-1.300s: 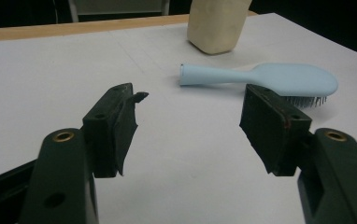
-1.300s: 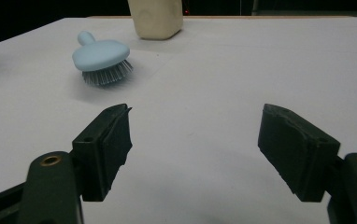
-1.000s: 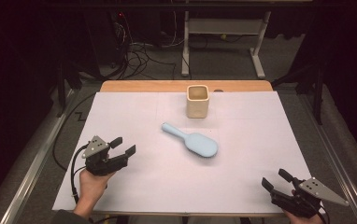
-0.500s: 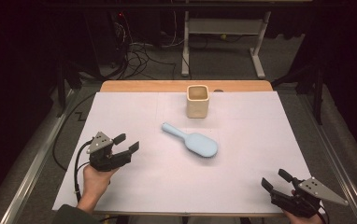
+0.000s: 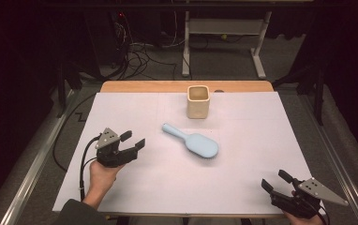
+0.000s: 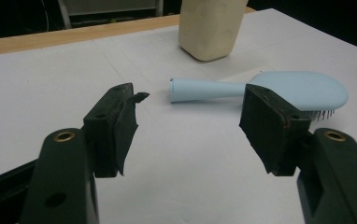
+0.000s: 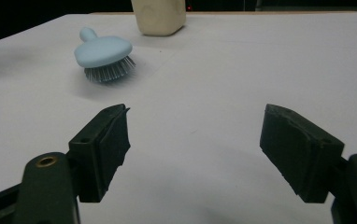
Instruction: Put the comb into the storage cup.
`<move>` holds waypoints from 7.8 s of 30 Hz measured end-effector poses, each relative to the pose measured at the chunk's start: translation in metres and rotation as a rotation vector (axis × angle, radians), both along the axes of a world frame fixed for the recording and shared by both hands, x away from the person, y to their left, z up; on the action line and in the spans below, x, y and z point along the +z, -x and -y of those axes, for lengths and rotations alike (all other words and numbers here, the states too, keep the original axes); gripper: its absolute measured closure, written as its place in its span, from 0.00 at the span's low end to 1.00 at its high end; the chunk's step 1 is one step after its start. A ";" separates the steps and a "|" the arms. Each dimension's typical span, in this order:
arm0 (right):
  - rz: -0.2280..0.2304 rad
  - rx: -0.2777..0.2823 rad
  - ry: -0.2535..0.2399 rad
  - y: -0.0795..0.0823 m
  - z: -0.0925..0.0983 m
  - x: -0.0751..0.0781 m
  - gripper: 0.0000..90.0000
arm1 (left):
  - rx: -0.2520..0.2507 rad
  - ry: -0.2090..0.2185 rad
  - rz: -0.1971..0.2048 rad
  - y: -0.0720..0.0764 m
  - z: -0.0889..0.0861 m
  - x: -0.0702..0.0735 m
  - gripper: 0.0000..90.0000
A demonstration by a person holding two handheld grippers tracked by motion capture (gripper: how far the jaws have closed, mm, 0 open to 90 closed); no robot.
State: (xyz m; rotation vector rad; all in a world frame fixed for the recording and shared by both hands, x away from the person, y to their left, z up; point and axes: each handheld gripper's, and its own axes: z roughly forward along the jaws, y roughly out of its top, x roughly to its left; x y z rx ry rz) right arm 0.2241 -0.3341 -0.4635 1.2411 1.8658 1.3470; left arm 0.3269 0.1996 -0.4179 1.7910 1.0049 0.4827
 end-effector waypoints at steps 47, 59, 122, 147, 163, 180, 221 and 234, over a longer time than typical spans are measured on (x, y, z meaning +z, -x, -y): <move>-0.008 0.010 0.010 -0.004 -0.004 -0.001 0.27 | -0.039 -0.048 -0.002 -0.040 0.041 0.011 0.44; -0.006 0.010 0.011 -0.004 -0.004 -0.001 0.28 | -0.055 -0.054 -0.014 -0.051 0.052 0.013 0.44; 0.009 0.047 0.031 -0.010 -0.013 -0.001 0.28 | -0.022 -0.288 -0.221 -0.121 0.102 0.045 0.55; 0.006 0.059 0.035 -0.010 -0.013 -0.001 0.28 | -0.077 -0.495 -0.464 -0.164 0.134 0.021 0.91; 0.007 0.063 0.038 -0.010 -0.013 -0.002 0.28 | -0.069 -0.553 -0.500 -0.170 0.138 0.005 0.96; 0.008 0.066 0.032 -0.010 -0.013 -0.001 0.28 | -0.091 -0.558 -0.531 -0.169 0.139 0.003 0.96; 0.004 0.075 0.054 -0.018 -0.019 -0.003 0.29 | -0.166 -0.536 -0.565 -0.143 0.128 -0.009 0.97; 0.002 0.072 0.052 -0.018 -0.018 -0.003 0.28 | -0.195 -0.517 -0.563 -0.129 0.125 -0.014 0.97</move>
